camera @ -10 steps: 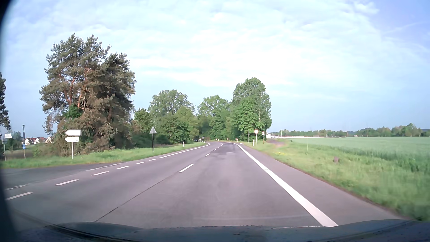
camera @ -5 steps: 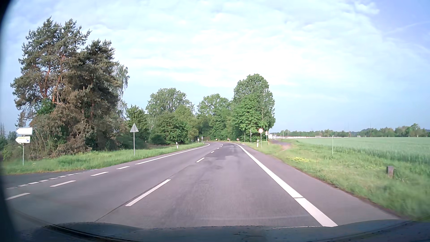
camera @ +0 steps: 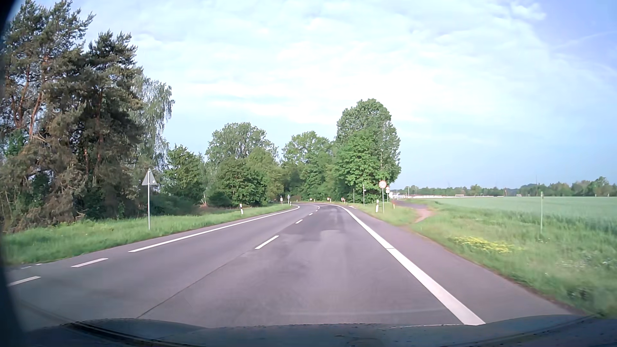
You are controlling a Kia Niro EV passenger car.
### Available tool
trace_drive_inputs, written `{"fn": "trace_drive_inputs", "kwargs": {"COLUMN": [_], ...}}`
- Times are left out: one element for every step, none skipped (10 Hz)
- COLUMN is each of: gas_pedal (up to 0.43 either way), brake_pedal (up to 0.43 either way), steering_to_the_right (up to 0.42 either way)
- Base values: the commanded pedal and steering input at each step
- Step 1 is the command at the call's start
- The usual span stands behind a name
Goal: Follow the waypoints while adhering to traffic rules and regulations
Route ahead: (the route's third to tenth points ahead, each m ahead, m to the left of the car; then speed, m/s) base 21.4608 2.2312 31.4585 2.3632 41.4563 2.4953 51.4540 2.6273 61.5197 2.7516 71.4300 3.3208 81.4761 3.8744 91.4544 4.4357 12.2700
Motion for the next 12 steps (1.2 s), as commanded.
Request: {"fn": "trace_drive_inputs", "kwargs": {"gas_pedal": [0.087, 0.087, 0.087, 0.087, 0.087, 0.087, 0.087, 0.087, 0.087, 0.087, 0.087, 0.087], "brake_pedal": [0.0, 0.0, 0.0, 0.0, 0.0, 0.0, 0.0, 0.0, 0.0, 0.0, 0.0, 0.0], "steering_to_the_right": [-0.005, -0.005, -0.005, -0.005, -0.005, -0.005, -0.005, -0.005, -0.005, -0.005, -0.005, -0.005]}}
